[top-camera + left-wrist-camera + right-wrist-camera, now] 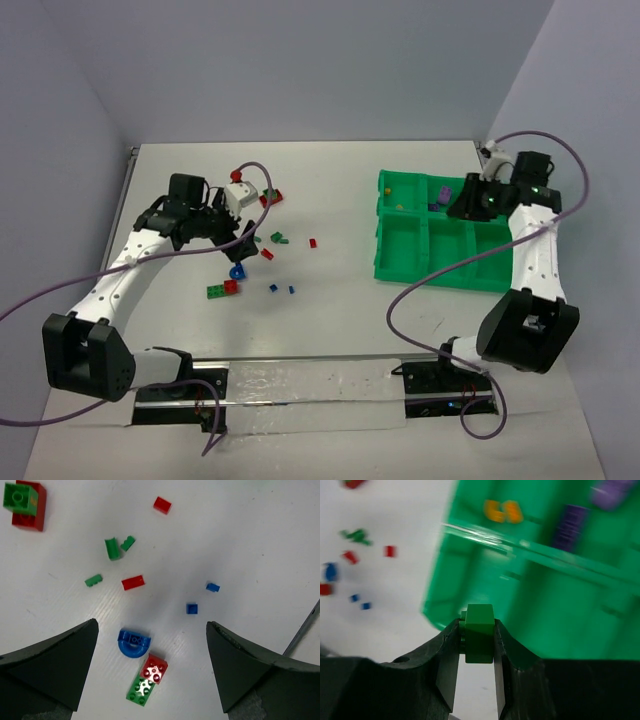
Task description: Sort the legos into containers by color
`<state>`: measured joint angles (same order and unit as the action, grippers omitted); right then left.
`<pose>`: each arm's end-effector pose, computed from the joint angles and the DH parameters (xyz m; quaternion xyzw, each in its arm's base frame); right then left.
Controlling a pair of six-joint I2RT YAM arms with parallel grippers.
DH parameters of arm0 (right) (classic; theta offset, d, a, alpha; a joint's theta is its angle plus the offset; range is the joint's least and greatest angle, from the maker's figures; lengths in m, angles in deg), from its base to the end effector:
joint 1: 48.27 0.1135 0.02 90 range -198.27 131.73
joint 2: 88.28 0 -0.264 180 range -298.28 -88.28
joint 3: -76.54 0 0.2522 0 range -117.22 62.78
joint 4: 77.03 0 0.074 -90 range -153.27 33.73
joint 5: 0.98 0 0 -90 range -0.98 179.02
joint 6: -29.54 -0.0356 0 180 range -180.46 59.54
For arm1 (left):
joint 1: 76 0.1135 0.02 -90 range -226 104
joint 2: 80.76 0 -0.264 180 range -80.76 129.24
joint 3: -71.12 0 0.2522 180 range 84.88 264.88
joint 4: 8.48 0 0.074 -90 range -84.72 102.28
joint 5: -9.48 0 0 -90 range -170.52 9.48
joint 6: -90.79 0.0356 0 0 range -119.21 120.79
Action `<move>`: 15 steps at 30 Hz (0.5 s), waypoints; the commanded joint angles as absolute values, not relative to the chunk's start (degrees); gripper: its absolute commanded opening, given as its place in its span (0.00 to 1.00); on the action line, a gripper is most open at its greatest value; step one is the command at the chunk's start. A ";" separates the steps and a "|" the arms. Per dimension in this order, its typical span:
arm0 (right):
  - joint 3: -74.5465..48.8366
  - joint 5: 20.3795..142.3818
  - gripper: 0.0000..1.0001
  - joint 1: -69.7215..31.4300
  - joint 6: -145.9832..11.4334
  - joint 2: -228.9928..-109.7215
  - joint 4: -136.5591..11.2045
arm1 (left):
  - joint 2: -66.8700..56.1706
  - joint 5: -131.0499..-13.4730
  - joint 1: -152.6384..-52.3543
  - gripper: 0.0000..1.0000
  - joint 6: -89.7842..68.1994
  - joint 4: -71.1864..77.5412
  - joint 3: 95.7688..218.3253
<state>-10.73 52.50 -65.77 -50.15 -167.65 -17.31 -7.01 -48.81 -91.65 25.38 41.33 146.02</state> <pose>0.2777 -0.0654 0.3270 -0.0460 0.9021 0.2128 0.3726 0.2522 -0.0901 0.2937 0.4002 0.8119 -0.2284 0.3584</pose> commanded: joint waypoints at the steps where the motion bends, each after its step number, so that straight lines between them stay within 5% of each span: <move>1: -9.46 66.42 0.00 -74.28 -38.06 -164.39 -12.13 | -7.37 -48.86 -89.76 0.99 27.22 43.01 145.20; 15: -8.21 81.31 0.00 -78.59 -35.59 -172.47 -21.96 | -7.04 -52.34 -88.27 0.99 27.07 44.27 144.29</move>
<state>-8.82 77.28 -78.19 -36.71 -170.42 -17.10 -6.82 -51.73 -89.24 25.69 42.36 143.68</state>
